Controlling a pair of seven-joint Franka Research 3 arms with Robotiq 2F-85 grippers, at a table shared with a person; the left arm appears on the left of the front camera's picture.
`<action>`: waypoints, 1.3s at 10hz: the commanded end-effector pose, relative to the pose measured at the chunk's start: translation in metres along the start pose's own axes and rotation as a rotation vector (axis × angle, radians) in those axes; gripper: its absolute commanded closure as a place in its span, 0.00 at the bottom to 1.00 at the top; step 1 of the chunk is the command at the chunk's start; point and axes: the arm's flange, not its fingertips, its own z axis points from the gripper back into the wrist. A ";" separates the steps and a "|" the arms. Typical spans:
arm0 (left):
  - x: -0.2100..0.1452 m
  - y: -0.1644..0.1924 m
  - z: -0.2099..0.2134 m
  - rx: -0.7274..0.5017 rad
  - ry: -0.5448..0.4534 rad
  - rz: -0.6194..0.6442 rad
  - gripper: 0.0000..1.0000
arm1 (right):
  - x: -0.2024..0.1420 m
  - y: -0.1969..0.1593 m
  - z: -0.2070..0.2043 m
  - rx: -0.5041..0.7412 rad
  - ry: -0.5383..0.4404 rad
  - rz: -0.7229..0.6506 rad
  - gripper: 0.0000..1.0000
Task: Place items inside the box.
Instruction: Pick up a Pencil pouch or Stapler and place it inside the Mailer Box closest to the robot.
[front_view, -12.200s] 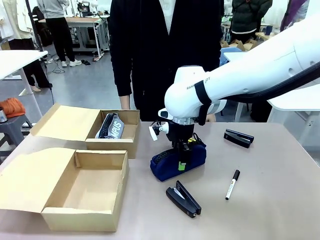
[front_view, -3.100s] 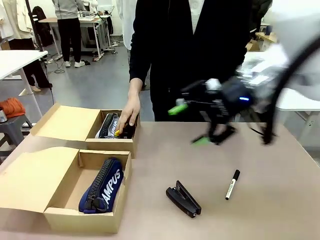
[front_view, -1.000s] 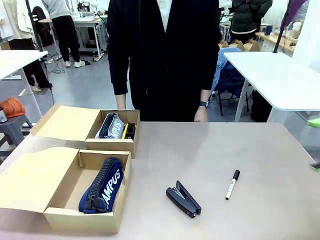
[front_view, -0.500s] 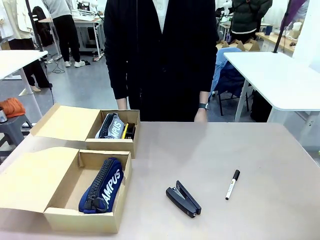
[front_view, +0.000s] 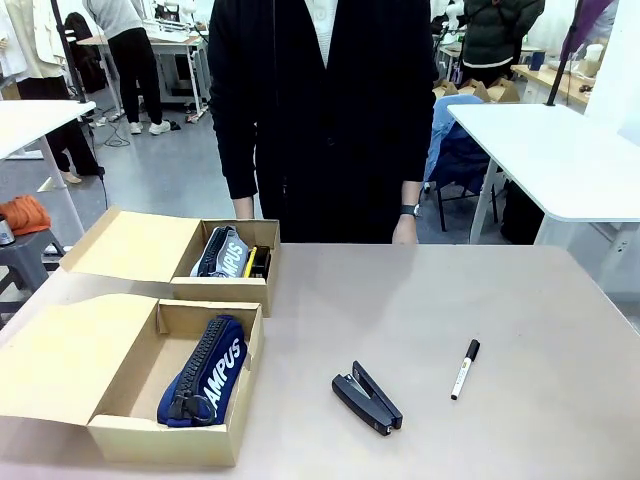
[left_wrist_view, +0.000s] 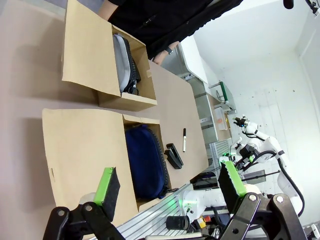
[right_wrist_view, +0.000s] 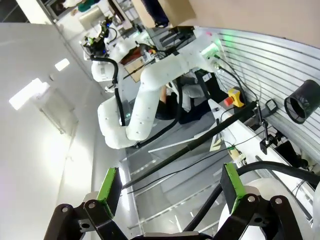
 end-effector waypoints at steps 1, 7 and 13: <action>0.001 -0.001 0.000 -0.018 -0.012 -0.019 0.00 | -0.002 0.003 0.001 0.014 0.000 0.027 0.00; 0.001 -0.001 0.000 -0.018 -0.012 -0.019 0.00 | 0.000 0.000 0.000 -0.001 -0.002 -0.002 0.00; 0.001 -0.001 0.000 -0.018 -0.012 -0.019 0.00 | 0.014 0.059 -0.017 -0.483 -0.149 0.293 0.00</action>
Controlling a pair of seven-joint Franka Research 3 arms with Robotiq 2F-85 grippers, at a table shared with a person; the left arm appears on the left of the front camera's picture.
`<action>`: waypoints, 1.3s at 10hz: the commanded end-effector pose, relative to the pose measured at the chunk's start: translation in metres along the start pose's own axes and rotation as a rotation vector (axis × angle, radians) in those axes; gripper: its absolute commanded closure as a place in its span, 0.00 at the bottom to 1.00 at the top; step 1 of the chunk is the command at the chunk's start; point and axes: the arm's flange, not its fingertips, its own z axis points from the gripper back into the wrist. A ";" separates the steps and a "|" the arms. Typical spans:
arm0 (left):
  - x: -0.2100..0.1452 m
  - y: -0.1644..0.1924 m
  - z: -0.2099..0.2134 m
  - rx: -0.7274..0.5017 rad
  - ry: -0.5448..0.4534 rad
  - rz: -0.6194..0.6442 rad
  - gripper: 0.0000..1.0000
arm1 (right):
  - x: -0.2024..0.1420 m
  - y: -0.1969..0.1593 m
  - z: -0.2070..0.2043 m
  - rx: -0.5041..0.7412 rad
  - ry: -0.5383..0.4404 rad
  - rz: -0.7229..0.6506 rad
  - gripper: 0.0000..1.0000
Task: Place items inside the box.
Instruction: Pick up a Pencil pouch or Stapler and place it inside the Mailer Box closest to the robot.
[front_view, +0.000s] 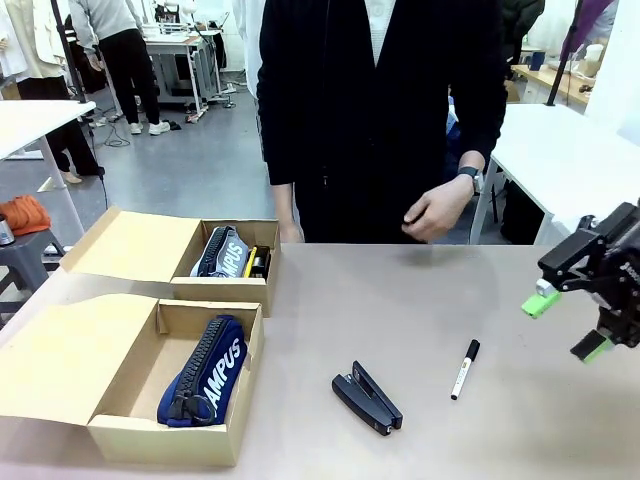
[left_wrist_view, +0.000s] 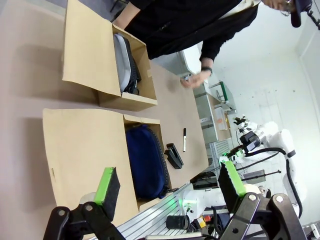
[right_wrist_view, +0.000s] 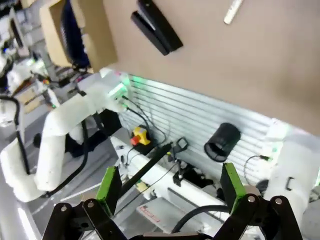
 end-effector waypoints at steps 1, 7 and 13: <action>0.001 -0.001 0.000 -0.018 -0.013 -0.020 0.00 | -0.076 -0.082 0.048 0.185 -0.089 0.128 0.00; 0.001 -0.001 0.000 -0.018 -0.013 -0.020 0.00 | -0.140 -0.180 0.035 0.360 -0.458 0.008 0.00; 0.001 -0.001 0.000 -0.018 -0.013 -0.020 0.00 | -0.111 -0.136 0.034 0.275 -0.300 0.180 0.00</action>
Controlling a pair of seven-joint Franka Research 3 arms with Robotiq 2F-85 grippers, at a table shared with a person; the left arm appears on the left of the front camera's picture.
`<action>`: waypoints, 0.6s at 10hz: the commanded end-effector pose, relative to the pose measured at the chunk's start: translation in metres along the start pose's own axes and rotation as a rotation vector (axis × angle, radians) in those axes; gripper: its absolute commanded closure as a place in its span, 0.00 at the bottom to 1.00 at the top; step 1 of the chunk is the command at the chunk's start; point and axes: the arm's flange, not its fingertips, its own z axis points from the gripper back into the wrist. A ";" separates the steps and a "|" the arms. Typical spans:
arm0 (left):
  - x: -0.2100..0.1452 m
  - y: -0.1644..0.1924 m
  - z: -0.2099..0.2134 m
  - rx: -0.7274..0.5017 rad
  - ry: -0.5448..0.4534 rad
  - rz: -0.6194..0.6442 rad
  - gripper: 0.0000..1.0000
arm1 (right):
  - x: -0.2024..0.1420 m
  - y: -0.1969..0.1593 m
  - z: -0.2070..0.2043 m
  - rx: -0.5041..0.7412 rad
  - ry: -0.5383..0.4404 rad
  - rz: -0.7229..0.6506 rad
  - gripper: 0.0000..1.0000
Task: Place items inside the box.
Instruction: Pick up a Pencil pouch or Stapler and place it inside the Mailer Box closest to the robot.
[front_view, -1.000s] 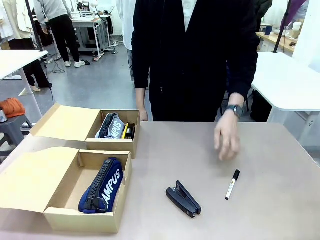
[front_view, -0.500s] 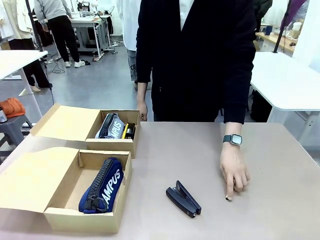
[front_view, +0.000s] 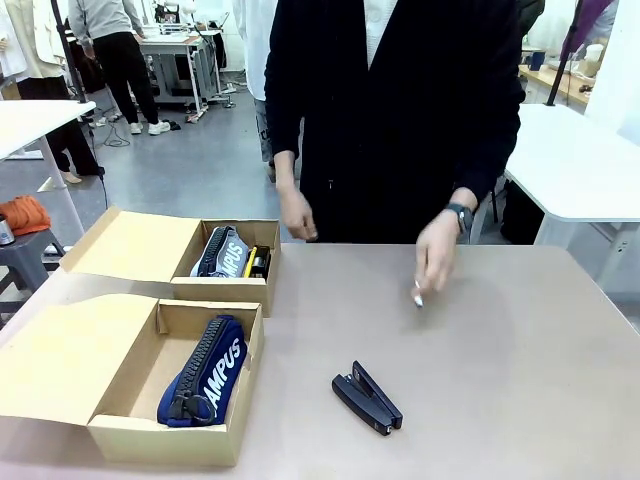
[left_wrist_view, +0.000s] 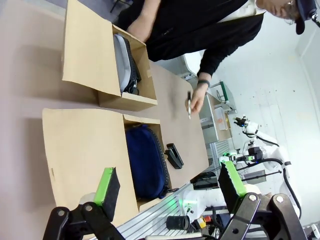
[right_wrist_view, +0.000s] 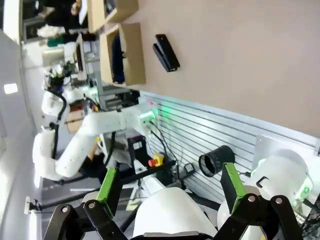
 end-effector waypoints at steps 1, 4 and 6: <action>0.001 -0.001 0.000 -0.019 -0.013 -0.019 0.00 | -0.006 0.023 -0.077 -0.059 0.055 0.090 0.00; 0.001 -0.001 0.000 -0.019 -0.013 -0.019 0.00 | 0.050 0.131 -0.184 -0.287 0.255 0.084 0.00; 0.001 -0.001 0.000 -0.019 -0.013 -0.019 0.00 | 0.063 0.186 -0.296 -0.488 0.459 0.198 0.00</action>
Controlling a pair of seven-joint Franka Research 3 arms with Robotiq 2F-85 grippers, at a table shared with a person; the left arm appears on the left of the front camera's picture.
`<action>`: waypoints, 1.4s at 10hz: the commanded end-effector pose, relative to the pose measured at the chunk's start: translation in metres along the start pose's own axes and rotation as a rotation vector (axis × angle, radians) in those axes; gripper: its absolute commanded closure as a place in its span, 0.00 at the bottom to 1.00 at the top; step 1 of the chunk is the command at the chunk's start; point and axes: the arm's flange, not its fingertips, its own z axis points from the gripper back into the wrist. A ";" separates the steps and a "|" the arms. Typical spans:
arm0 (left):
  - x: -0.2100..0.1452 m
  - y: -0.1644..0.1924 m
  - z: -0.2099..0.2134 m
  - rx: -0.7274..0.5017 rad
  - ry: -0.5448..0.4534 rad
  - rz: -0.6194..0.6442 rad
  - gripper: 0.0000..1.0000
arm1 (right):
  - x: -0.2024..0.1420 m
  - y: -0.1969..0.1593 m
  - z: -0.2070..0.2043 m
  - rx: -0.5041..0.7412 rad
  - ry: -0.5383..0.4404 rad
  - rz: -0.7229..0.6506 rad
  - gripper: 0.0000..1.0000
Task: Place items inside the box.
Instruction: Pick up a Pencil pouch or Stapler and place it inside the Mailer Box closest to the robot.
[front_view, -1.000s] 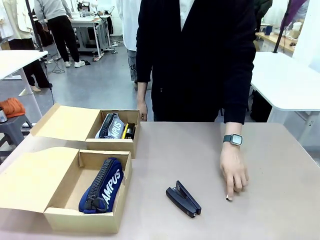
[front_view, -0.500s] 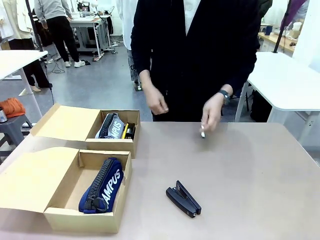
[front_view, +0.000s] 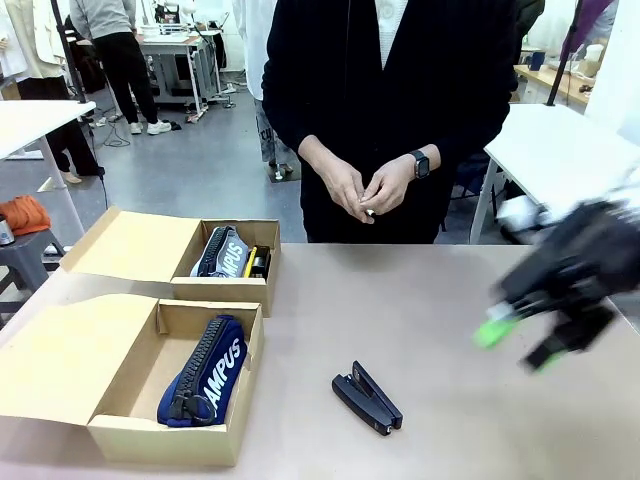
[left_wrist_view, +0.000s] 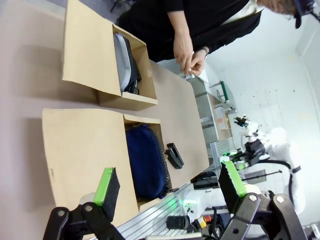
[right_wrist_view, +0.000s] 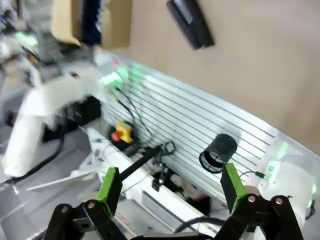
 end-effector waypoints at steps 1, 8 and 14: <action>0.000 -0.002 0.001 -0.019 -0.015 -0.018 0.00 | 0.063 0.047 -0.067 -0.211 0.183 0.078 0.00; 0.000 -0.002 0.001 -0.019 -0.015 -0.018 0.00 | 0.072 0.080 -0.169 -0.528 0.061 0.234 0.00; 0.000 -0.002 0.001 -0.019 -0.015 -0.018 0.00 | 0.117 0.051 -0.217 -0.634 -0.067 0.310 0.00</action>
